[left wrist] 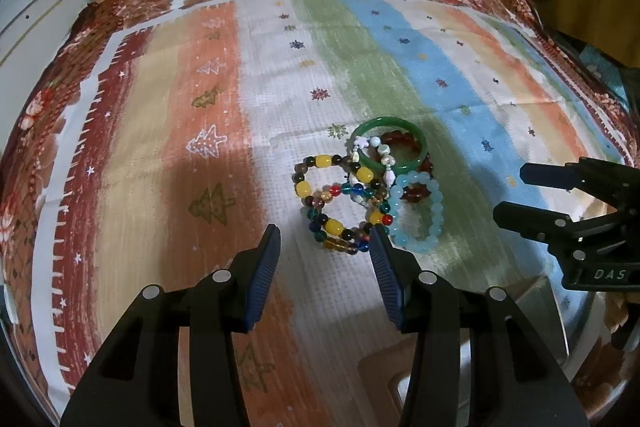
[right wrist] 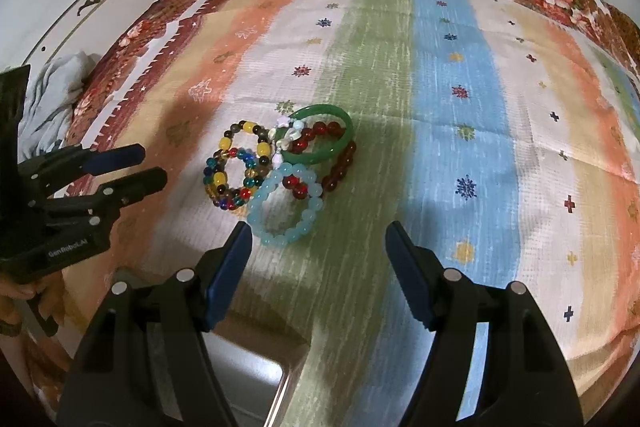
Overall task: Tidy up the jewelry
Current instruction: 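Move both tools back over the pile of bracelets, then grasp the multicolour beaded bracelet with the left tool while the right grasps the light-blue bracelet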
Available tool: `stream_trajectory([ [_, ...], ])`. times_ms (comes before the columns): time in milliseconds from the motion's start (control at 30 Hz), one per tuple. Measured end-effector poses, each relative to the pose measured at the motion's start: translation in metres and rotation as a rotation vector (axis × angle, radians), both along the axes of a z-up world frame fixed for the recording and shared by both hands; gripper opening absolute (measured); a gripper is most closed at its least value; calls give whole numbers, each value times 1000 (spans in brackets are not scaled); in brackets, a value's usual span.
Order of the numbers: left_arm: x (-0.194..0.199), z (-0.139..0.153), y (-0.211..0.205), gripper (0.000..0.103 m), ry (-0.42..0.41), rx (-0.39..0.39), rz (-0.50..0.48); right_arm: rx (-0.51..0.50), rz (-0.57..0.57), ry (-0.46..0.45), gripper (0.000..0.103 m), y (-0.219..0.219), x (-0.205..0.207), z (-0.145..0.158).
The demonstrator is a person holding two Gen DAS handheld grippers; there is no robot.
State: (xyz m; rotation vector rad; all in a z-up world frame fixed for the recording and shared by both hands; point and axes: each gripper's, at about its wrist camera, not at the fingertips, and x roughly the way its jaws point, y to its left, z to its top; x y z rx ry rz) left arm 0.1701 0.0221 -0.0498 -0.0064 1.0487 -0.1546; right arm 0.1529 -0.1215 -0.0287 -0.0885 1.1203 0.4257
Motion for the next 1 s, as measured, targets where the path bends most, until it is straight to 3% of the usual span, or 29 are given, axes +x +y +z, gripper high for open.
stream_trajectory([
  [233, 14, -9, 1, 46, 22, 1, 4, -7, 4, 27, 69, 4, 10, -8],
  [500, 24, -23, -2, 46, 58, 28, -4, 31, -3, 133, 69, 6, 27, -29],
  [767, 37, -33, -4, 46, 84, 38, -9, -8, 9, 142, 69, 11, 37, -40],
  [1000, 47, -46, -4, 29, 114, 42, -21, -37, 9, 164, 66, 16, 47, -52],
])
